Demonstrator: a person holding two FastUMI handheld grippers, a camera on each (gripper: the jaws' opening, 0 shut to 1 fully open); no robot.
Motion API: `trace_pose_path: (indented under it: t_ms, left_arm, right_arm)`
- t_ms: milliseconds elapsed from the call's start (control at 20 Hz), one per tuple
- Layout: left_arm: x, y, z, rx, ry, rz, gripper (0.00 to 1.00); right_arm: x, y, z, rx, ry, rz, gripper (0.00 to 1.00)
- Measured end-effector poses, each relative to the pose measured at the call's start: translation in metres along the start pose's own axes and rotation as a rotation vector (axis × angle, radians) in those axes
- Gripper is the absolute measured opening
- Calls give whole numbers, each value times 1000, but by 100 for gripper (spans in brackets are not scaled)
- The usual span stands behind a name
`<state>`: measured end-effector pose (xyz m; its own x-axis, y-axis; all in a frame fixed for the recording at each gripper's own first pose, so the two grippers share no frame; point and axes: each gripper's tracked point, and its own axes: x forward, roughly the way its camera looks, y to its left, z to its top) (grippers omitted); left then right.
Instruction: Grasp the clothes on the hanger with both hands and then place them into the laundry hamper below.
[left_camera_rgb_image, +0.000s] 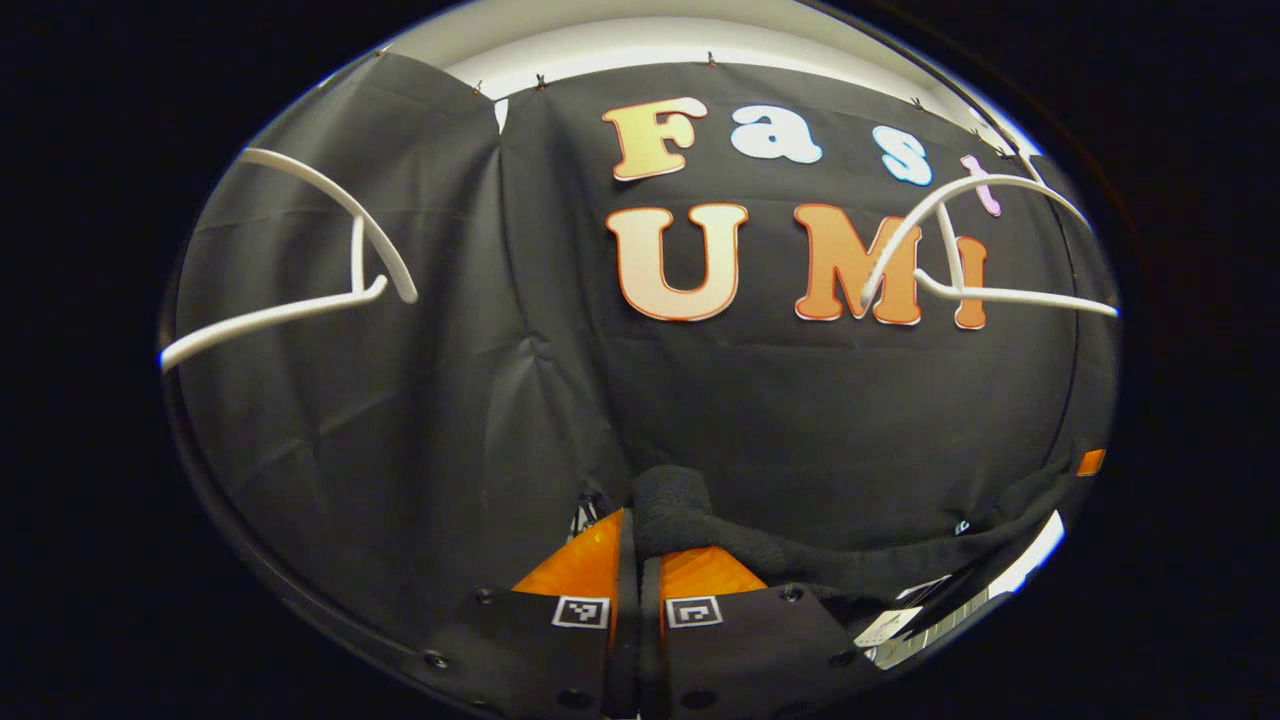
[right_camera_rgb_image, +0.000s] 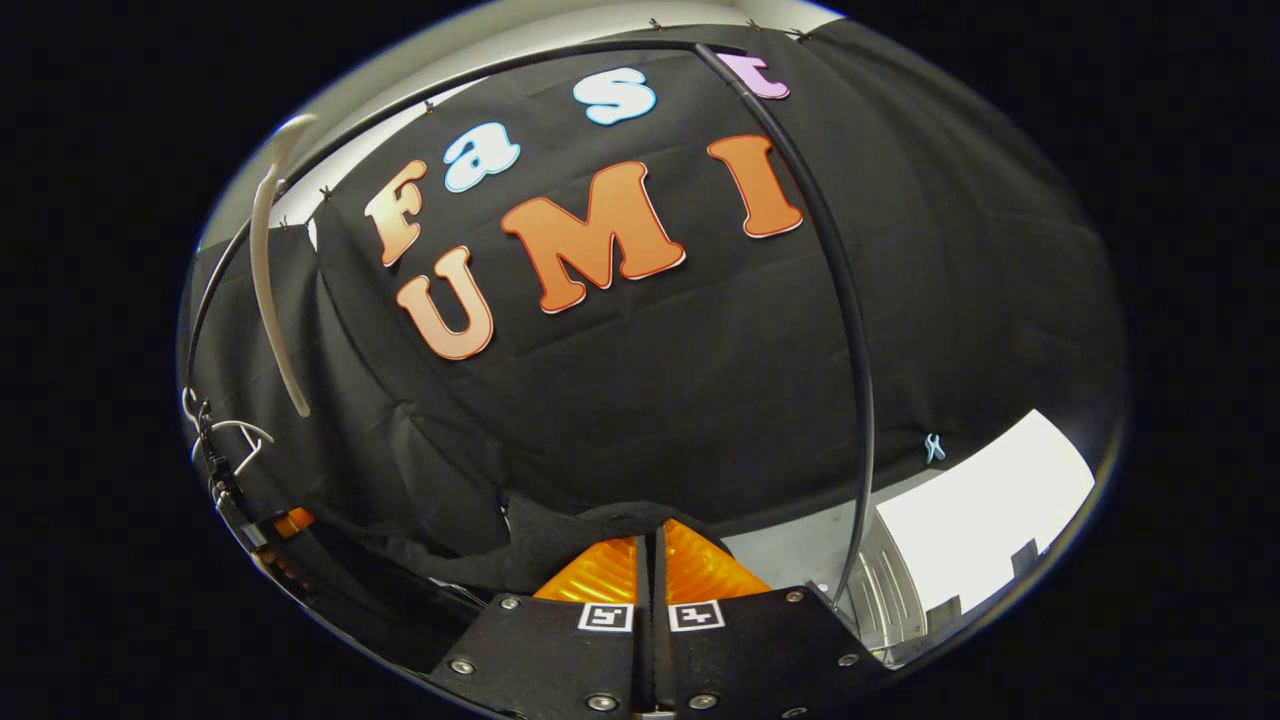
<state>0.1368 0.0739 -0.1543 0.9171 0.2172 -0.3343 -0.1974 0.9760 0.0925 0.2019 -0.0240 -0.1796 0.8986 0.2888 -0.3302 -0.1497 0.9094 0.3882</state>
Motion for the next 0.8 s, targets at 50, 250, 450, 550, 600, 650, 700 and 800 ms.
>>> trace_pose_path:
  t_ms: [50,250,450,550,600,650,700,800]
  left_arm:
    - [0,-5,-7,0,15,-16,7]
    - [-5,-35,-37,10,76,-86,7]
    - [-10,-79,-70,29,142,-173,7]
    - [-9,-103,-84,30,171,-215,7]
    - [-12,-112,-92,31,188,-233,7]
    - [-12,-121,-100,31,203,-250,7]
    - [-14,-130,-110,28,220,-266,7]
    - [-13,-144,-128,22,258,-289,7]
  right_arm:
    - [0,-1,-7,2,8,-5,0]
    - [1,4,-39,8,50,-17,0]
    - [6,16,-80,16,108,-10,0]
    - [12,28,-100,13,138,2,0]
    - [14,33,-109,12,152,9,0]
    - [19,39,-119,9,169,16,0]
    - [22,44,-130,5,185,22,0]
    - [32,52,-156,2,219,29,0]
